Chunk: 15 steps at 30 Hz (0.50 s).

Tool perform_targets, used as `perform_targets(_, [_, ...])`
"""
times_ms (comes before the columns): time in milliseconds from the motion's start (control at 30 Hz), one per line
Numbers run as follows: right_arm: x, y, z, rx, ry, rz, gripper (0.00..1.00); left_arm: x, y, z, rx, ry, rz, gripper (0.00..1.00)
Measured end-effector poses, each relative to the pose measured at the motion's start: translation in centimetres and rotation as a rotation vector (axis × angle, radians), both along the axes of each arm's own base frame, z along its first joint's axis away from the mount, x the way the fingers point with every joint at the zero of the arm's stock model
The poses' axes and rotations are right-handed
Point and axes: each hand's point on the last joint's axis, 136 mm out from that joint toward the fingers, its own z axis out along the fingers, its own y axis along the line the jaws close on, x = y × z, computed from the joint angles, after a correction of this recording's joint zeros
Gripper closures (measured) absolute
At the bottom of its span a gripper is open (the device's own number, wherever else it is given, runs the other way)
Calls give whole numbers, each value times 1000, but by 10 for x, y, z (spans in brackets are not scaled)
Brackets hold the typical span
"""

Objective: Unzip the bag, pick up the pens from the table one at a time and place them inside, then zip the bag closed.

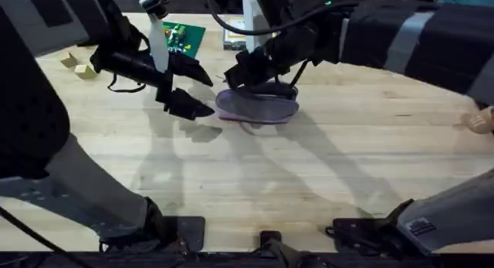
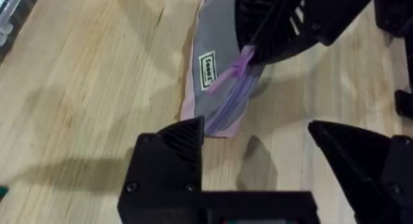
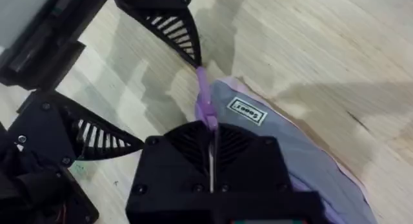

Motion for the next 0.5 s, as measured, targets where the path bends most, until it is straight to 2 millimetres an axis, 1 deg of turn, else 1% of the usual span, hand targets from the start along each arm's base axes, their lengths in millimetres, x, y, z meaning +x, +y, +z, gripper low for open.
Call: perform_targets(500, [0, 0, 0, 0, 0, 0, 969, 2, 0, 0, -5, -8, 2, 8])
